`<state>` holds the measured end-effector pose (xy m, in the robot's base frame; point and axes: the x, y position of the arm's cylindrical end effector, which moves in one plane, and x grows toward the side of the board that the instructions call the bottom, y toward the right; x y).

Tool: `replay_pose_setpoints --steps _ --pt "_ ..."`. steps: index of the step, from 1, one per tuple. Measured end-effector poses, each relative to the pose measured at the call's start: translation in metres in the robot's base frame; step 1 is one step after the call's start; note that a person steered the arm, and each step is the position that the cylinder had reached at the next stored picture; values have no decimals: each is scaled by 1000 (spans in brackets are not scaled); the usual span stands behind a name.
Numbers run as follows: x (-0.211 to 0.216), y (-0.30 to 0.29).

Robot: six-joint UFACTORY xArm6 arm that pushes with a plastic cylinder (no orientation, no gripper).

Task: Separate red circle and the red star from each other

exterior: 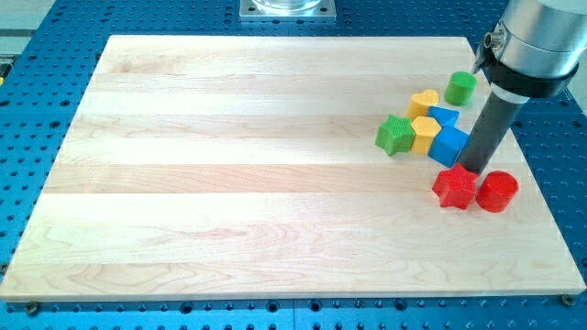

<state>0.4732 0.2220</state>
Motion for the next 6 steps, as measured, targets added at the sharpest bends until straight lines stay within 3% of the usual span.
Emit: replay_pose_setpoints --steps 1,2,3,5,6 --pt "49 0" --pt "-2 -8" --pt "-10 51" --pt "93 44" --pt "95 40"
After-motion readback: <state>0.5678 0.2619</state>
